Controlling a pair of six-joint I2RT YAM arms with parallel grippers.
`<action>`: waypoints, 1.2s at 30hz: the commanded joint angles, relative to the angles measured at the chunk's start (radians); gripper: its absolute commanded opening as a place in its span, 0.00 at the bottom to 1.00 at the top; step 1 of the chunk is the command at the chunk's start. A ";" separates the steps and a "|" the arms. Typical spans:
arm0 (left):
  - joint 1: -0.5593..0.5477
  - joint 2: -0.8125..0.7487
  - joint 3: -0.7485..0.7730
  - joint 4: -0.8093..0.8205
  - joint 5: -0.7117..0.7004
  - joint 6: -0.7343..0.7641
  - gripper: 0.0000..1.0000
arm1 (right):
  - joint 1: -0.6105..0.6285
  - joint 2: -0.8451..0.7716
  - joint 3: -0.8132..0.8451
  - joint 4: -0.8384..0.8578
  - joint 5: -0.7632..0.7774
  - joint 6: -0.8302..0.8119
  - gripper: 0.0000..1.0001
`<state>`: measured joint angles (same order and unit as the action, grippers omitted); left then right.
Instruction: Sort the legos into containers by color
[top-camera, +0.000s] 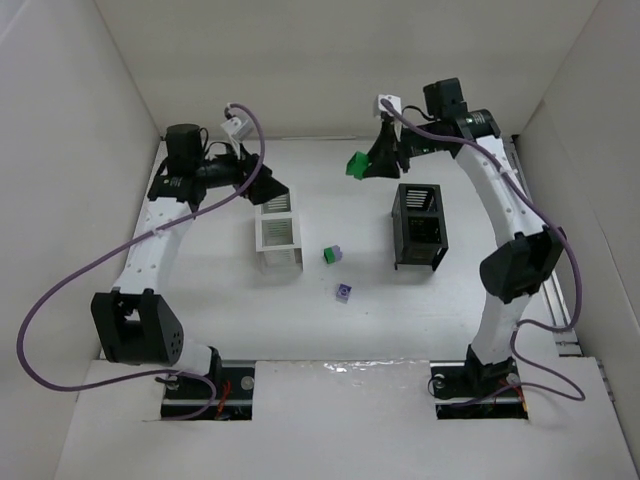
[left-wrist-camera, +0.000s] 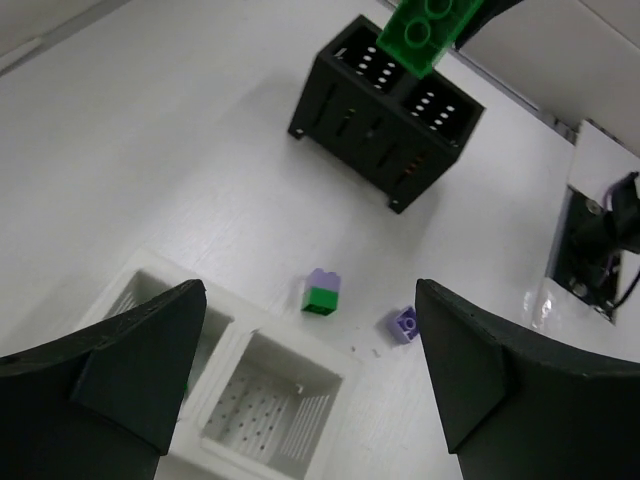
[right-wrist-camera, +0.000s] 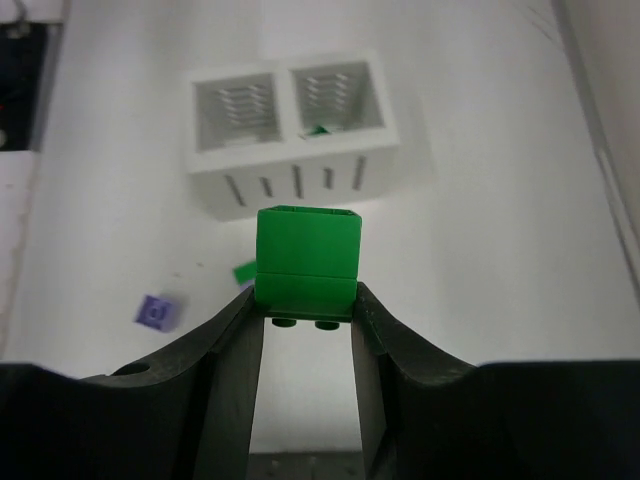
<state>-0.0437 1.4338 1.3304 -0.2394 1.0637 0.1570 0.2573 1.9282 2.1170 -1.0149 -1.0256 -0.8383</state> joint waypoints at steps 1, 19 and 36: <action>-0.061 0.000 0.049 -0.002 0.079 0.047 0.82 | 0.077 -0.037 -0.049 -0.154 -0.117 -0.076 0.00; -0.214 0.014 0.055 -0.196 0.147 0.231 0.82 | 0.218 -0.083 -0.081 -0.125 -0.108 -0.076 0.00; -0.234 -0.036 0.009 -0.058 0.194 0.224 0.73 | 0.264 -0.032 -0.017 -0.125 -0.099 -0.067 0.00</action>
<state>-0.2737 1.4509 1.3376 -0.3923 1.2034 0.4004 0.5014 1.8896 2.0476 -1.1519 -1.0954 -0.8879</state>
